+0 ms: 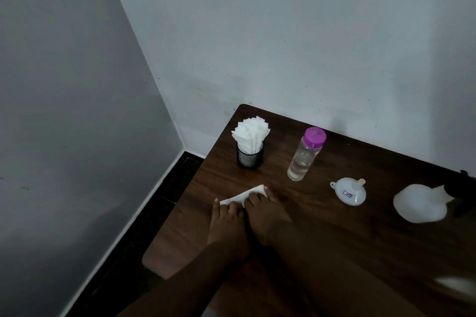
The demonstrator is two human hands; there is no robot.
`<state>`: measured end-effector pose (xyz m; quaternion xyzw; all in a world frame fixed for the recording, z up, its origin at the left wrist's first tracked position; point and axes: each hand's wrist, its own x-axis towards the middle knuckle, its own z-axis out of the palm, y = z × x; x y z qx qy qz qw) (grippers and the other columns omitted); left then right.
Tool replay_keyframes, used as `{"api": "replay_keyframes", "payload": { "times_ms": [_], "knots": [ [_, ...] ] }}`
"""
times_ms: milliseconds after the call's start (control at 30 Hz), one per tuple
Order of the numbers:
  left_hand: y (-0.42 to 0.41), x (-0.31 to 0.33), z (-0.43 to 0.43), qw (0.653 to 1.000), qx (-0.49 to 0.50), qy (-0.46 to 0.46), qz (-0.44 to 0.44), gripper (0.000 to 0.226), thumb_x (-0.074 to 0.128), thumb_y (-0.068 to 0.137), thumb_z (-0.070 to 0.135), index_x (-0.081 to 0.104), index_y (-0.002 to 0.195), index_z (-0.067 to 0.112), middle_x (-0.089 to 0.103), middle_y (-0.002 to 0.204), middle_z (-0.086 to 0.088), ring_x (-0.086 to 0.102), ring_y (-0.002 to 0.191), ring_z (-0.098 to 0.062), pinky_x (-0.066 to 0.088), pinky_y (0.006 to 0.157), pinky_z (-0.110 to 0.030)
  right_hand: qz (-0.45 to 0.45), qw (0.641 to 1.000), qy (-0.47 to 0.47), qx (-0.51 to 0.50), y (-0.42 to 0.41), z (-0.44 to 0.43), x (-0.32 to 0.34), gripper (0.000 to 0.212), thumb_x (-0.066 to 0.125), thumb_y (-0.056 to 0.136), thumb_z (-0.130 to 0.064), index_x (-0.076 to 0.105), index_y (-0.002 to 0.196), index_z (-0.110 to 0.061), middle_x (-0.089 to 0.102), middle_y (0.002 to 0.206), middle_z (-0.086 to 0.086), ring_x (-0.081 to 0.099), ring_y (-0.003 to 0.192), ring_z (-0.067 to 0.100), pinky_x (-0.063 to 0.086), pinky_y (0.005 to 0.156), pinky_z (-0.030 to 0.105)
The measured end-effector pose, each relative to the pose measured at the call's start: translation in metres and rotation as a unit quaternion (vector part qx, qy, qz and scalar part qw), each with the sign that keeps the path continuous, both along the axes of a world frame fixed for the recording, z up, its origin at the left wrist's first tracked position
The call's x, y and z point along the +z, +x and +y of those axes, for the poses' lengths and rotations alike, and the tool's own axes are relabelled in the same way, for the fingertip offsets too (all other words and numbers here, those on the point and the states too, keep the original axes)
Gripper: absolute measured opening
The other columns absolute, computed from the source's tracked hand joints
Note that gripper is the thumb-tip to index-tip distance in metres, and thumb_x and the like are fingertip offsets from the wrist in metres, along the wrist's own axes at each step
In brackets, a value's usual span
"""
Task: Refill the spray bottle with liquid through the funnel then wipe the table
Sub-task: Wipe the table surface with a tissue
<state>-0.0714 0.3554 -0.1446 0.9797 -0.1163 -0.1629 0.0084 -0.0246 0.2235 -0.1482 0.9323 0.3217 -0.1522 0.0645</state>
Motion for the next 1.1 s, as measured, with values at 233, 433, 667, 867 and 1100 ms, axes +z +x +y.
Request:
{"api": "replay_keyframes", "payload": {
  "times_ms": [233,433,667,867,1100],
  "knots": [
    [-0.016,0.004,-0.033,0.999,0.041,0.005,0.024,0.086,0.042,0.087,0.072,0.038,0.150,0.013,0.046,0.147,-0.009,0.039,0.140,-0.028,0.005,0.124,-0.057,-0.010,0.998,0.049,0.025,-0.009,-0.031,-0.001,0.055,0.041,0.099,-0.031,0.036,0.148,-0.006,0.038,0.153,0.013,0.025,0.147,0.027,-0.004,0.123,0.049],
    [-0.027,0.007,-0.069,0.998,0.041,0.017,0.050,0.087,0.043,0.088,0.070,0.033,0.152,0.011,0.044,0.148,-0.012,0.038,0.139,-0.033,0.005,0.124,-0.058,-0.021,0.997,0.033,0.067,-0.018,-0.066,-0.003,0.060,0.050,0.095,-0.030,0.035,0.148,-0.006,0.035,0.154,0.014,0.024,0.148,0.028,-0.002,0.123,0.052],
    [-0.039,0.008,-0.120,0.998,0.003,0.028,0.062,0.086,0.044,0.092,0.065,0.026,0.156,0.010,0.040,0.152,-0.016,0.034,0.141,-0.036,0.009,0.123,-0.058,-0.027,0.995,0.027,0.092,-0.028,-0.119,-0.006,0.056,0.048,0.095,-0.030,0.041,0.145,-0.008,0.042,0.148,0.012,0.029,0.144,0.028,-0.003,0.121,0.052],
    [-0.050,0.017,-0.171,0.996,-0.031,0.036,0.073,0.085,0.040,0.091,0.069,0.030,0.155,0.013,0.040,0.152,-0.018,0.034,0.142,-0.037,0.002,0.121,-0.064,-0.018,0.995,-0.004,0.093,-0.039,-0.169,-0.004,0.056,0.041,0.097,-0.032,0.039,0.147,-0.007,0.038,0.153,0.017,0.029,0.146,0.031,-0.002,0.121,0.057],
    [-0.058,0.021,-0.227,0.994,-0.054,0.032,0.086,0.088,0.044,0.088,0.073,0.029,0.155,0.018,0.039,0.154,-0.015,0.034,0.144,-0.035,-0.007,0.119,-0.066,-0.030,0.998,-0.011,0.061,-0.056,-0.225,0.000,0.060,0.021,0.087,-0.030,0.069,0.118,-0.010,0.068,0.122,0.012,0.063,0.119,0.025,0.025,0.115,0.055]
  ]
}}
